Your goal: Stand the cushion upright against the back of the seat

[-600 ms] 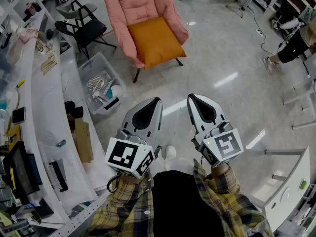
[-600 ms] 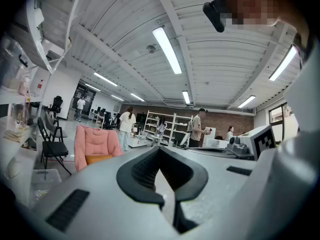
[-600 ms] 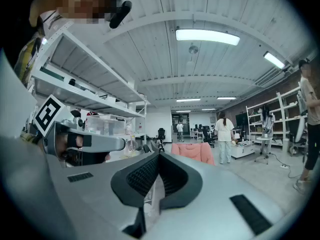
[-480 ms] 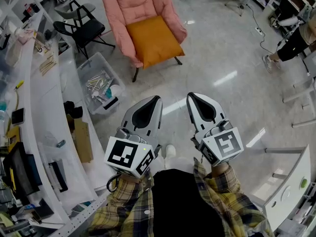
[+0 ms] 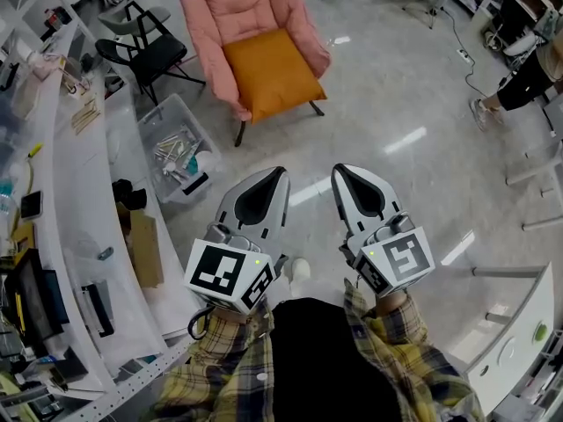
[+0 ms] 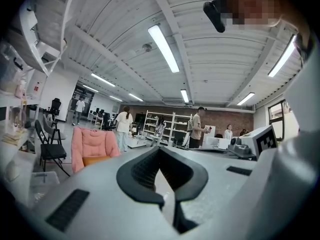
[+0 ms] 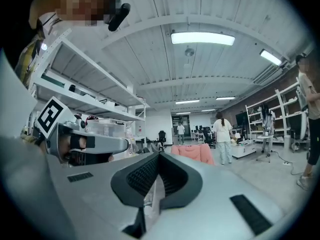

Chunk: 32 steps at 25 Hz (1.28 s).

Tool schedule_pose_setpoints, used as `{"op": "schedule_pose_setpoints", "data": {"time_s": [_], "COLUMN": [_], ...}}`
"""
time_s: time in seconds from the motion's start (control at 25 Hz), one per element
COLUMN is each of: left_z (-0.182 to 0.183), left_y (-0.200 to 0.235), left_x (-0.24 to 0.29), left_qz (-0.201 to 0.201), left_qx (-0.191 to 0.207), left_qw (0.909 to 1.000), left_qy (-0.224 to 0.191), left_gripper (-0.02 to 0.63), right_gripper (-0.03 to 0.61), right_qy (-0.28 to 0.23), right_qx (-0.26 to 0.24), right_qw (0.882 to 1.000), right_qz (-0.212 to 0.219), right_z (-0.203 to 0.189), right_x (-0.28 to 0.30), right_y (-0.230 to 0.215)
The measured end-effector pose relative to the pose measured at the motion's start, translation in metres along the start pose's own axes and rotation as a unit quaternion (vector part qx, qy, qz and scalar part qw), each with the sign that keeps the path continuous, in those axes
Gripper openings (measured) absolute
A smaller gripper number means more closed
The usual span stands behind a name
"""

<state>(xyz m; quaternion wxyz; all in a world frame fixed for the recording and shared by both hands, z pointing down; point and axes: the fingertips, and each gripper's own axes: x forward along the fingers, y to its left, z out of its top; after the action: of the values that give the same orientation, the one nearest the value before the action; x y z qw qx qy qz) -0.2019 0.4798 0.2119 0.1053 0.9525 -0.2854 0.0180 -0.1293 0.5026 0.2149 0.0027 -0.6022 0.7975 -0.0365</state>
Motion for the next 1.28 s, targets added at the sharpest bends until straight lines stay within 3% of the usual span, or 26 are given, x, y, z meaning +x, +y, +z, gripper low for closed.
{"op": "schedule_pose_setpoints", "data": {"time_s": [0.56,0.92,1.28], "left_z": [-0.009,-0.004,0.022], "left_y": [-0.009,0.037,0.105], "left_x": [0.023,0.074,0.145], "left_qz": [0.021,0.013,-0.01], "left_qx": [-0.001,-0.005,-0.006], "left_qw": [0.9998,0.9999,0.9999], "left_qy": [0.003,0.006,0.002], "left_gripper": [0.003,0.003,0.003], "right_gripper": [0.017,0.017,0.017], "right_qy": [0.004,0.006,0.01], "right_qx": [0.01,0.007,-0.002], "right_qw": [1.0,1.0,1.0], "right_qz": [0.009,0.009,0.003], "right_z": [-0.01,-0.014,0.0], "right_x": [-0.004,0.053,0.144], "right_y": [-0.034,-0.063,-0.099]}}
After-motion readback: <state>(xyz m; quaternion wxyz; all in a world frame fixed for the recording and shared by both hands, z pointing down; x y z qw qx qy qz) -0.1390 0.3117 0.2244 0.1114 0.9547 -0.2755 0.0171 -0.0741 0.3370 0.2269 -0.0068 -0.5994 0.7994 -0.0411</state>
